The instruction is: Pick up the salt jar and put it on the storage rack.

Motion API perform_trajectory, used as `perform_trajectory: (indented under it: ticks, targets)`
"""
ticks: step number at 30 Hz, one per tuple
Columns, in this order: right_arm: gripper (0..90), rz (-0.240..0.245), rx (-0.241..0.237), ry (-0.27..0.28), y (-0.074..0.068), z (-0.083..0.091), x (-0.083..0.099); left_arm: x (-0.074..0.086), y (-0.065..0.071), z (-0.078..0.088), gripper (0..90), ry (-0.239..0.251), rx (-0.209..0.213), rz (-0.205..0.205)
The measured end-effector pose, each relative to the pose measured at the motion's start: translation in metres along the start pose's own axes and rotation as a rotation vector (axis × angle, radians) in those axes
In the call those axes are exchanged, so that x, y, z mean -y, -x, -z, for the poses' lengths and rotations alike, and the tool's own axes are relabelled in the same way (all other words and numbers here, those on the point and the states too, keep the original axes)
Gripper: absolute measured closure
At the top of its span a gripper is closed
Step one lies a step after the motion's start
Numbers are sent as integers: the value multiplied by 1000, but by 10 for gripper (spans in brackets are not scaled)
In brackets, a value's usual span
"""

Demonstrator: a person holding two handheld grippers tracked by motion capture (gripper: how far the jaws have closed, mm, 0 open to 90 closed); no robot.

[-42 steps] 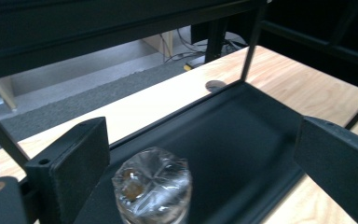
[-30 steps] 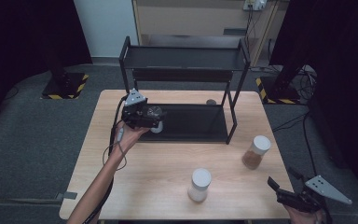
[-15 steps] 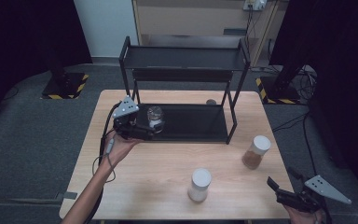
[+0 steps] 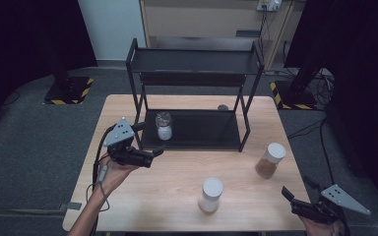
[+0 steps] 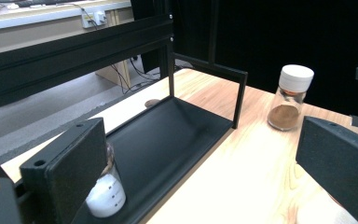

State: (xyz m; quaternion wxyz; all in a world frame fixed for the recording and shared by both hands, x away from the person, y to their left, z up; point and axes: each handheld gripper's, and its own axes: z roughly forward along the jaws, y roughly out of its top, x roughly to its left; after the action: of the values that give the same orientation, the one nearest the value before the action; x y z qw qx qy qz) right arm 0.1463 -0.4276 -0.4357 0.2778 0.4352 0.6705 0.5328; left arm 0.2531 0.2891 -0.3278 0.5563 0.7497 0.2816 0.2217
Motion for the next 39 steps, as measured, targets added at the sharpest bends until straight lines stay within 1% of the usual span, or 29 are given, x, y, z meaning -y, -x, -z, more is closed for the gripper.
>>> perform_trajectory:
  ticks: [2,8,10,12,14,19,23,27,28,30,33,36,39]
  targets:
    - [73,0,0,0,0,0,0,5,2,4,11,9,4,0]
    - [72,1,0,-2,0,0,0,20,9,17,10,37,9,-16]
    - [73,1,0,-1,-1,0,0,26,9,20,9,41,13,-10]
    - [72,1,1,-1,-1,0,0,33,11,22,8,46,8,-5]
    - [73,1,1,-2,-1,0,0,43,12,24,8,53,4,14]
    - [73,4,0,-3,-1,0,0,61,16,29,8,68,-5,36]
    - [73,3,0,-3,-1,0,0,76,18,34,7,82,-16,50]
    - [73,7,-2,-6,-1,0,-1,90,21,39,7,91,-41,68]
    - [73,8,-1,-5,-1,0,-1,93,22,40,7,88,-48,69]
    - [73,6,-2,-4,-1,0,-1,97,25,42,7,79,-73,57]
    - [73,6,-2,-4,-1,0,-1,103,28,45,8,74,-90,54]
    - [72,7,-2,-5,-1,0,-1,111,28,48,8,83,-97,67]
    - [72,7,-2,-5,-1,0,-1,118,29,50,9,85,-112,66]
